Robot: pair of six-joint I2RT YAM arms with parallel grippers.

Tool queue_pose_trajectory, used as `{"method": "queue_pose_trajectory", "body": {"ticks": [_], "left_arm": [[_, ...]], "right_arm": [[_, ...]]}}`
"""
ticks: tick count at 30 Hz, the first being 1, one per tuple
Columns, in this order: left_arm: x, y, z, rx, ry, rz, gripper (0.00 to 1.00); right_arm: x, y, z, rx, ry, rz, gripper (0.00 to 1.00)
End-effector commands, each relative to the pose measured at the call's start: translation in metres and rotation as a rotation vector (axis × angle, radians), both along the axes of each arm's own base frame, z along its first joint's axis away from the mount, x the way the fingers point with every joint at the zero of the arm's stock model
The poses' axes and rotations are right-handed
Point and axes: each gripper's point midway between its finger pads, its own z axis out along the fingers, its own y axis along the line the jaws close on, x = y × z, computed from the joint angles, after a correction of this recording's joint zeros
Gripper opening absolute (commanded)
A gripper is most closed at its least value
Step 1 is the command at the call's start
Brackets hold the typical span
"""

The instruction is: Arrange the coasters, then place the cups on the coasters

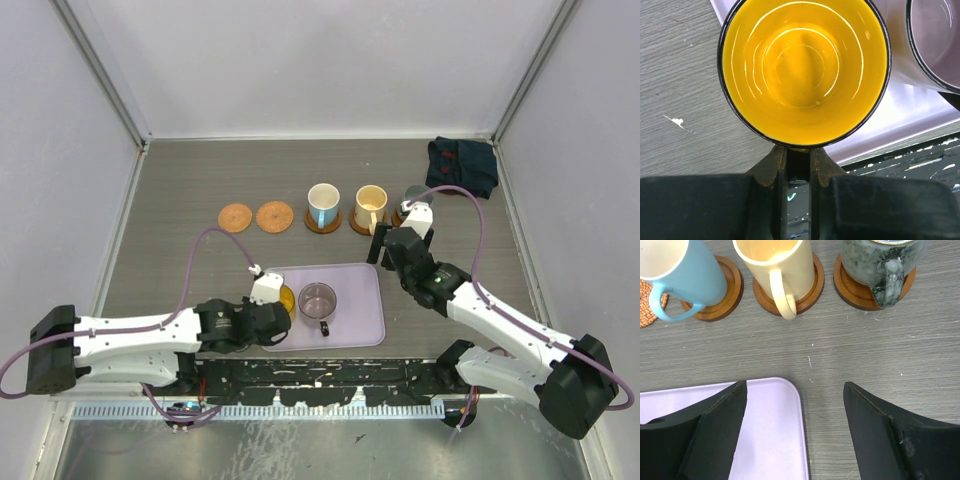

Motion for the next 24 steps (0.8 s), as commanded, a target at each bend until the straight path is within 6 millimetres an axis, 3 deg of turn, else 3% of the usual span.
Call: {"method": "queue_pose_trajectory", "body": {"ticks": [1,11,16,24], "left_arm": [[0.016,-0.012,0.033,-0.065,-0.100,0.009,0.00],[0.058,-0.010,0.101,-0.093,-0.378,0.040,0.00],[0.091,-0.006,0.103,-0.090,-0.407,0.111,0.00],[0.170,0.004,0.107,-0.135,-0.418,0.191,0.00]], "right_arm": [[0.004,0.007,0.007,0.049,-0.028,0.000,0.82],[0.002,0.005,-0.002,0.052,-0.019,-0.004,0.81],[0.001,0.005,-0.003,0.052,-0.020,-0.005,0.81],[0.003,-0.009,0.002,0.005,-0.046,-0.053,0.81]]}}
